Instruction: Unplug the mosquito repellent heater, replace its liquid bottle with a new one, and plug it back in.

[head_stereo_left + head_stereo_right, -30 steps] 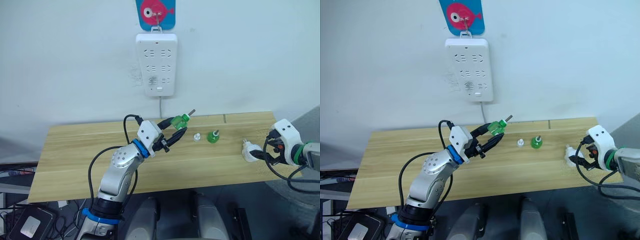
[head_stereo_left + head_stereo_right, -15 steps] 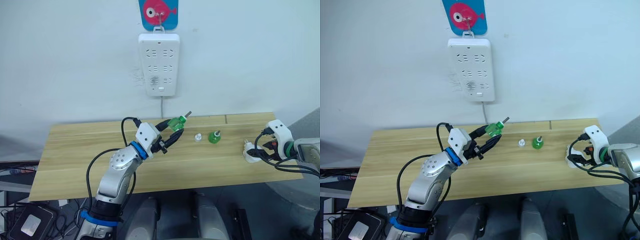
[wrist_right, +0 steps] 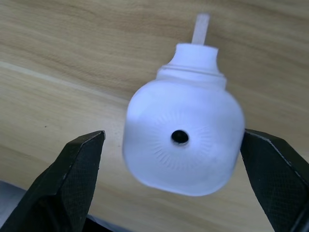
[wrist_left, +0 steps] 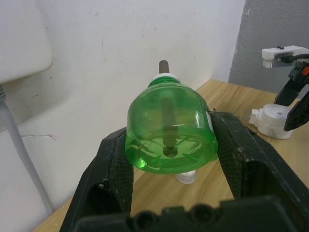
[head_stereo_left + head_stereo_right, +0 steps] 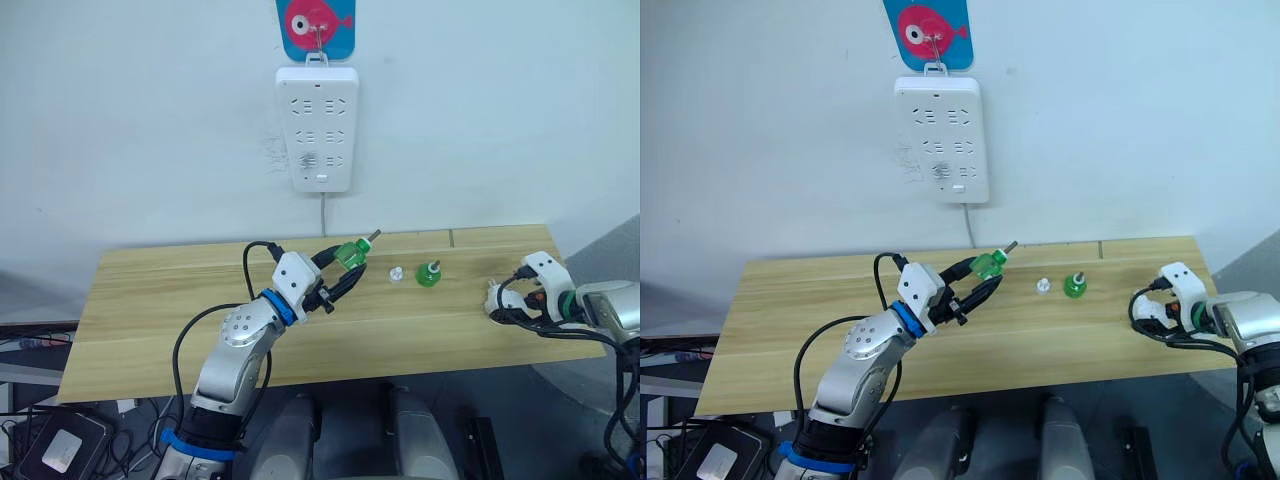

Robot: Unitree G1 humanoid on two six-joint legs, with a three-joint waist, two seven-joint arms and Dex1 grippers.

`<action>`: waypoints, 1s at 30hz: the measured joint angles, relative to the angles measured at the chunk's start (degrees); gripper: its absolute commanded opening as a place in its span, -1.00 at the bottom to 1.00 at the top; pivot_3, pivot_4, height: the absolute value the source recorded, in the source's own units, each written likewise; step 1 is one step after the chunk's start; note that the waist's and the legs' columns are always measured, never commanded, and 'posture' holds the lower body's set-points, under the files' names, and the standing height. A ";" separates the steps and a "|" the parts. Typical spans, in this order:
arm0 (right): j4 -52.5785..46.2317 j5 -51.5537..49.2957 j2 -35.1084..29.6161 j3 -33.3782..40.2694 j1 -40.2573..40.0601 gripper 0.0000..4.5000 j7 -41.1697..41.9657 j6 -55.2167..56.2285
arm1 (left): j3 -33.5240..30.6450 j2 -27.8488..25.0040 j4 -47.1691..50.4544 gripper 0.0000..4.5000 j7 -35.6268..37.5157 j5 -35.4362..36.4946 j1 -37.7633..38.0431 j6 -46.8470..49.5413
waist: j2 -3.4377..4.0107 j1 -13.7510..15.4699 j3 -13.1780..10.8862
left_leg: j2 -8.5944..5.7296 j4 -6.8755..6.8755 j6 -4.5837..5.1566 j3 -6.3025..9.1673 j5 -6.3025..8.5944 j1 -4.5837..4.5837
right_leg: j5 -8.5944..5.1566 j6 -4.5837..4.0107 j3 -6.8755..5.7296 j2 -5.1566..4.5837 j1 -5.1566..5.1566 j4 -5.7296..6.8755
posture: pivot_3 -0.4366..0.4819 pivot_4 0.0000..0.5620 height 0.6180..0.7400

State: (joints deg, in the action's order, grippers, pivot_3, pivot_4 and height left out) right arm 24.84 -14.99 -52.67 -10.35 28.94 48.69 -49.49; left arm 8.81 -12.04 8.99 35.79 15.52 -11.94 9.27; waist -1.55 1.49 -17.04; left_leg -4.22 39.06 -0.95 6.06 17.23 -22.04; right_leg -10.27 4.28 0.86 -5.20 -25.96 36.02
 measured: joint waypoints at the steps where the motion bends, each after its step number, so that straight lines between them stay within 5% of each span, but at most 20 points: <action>1: 0.65 0.57 0.19 0.00 0.22 0.99 0.11 0.41 | 0.00 0.01 0.00 0.01 0.01 -0.01 -0.16 0.00 | 0.00 0.01 0.00 | 0.00 0.00 0.00 0.00 0.00 0.00 | 0.00 0.00 0.00 0.00 0.00 0.00 | 0.20 0.00 1.00; 9: 5.86 3.55 2.01 0.29 1.95 0.99 1.54 1.73 | 0.57 0.07 0.02 0.01 -0.01 -0.04 -0.52 0.00 | 0.00 0.00 0.00 | -0.01 0.00 -0.01 0.00 0.00 0.00 | 0.00 0.00 0.01 -0.01 0.00 0.00 | 0.21 -0.02 1.00; 15: 7.36 3.85 2.69 2.27 2.98 0.34 1.91 1.31 | 0.98 0.41 0.24 0.01 -0.11 -0.03 -0.06 0.28 | -0.11 -0.06 0.08 | 0.00 0.00 -0.01 -0.02 0.00 0.03 | 0.01 0.00 0.02 -0.01 0.02 0.00 | 0.21 -0.04 1.00; 23: 4.66 4.38 2.13 2.92 0.77 0.32 4.19 1.13 | 2.16 -0.23 2.52 0.01 1.35 0.22 1.08 0.35 | -0.07 0.05 0.17 | -0.05 0.00 -0.01 0.02 0.00 0.02 | 0.01 0.01 0.02 -0.04 0.03 -0.03 | 0.19 -0.11 1.00; 26: -3.27 -1.69 -2.52 6.04 -1.57 0.32 11.23 -4.37 | 2.10 -2.09 4.01 0.01 4.68 2.90 1.26 1.95 | 0.10 0.05 0.24 | -0.03 -0.01 -0.01 0.02 0.00 -0.01 | 0.01 0.01 0.01 -0.05 -0.02 0.00 | 0.18 -0.12 1.00; 30: -15.69 -23.53 -7.11 17.42 1.66 0.32 23.64 -28.73 | 1.81 -6.30 3.58 0.01 11.43 6.53 -1.98 4.09 | 0.26 -0.18 0.33 | 0.07 -0.01 0.01 -0.01 0.01 0.03 | 0.05 -0.05 0.01 0.05 0.03 -0.01 | 0.13 -0.14 1.00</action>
State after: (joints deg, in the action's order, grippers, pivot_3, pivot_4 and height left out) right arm 9.16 -38.51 -59.78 7.07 30.60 72.33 -78.23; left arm 10.62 -18.34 12.57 47.22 22.05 -13.91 13.36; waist -1.29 1.31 -16.71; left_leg -4.15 39.05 -0.94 6.04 17.24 -22.01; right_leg -10.22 4.23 0.87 -5.15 -25.93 36.00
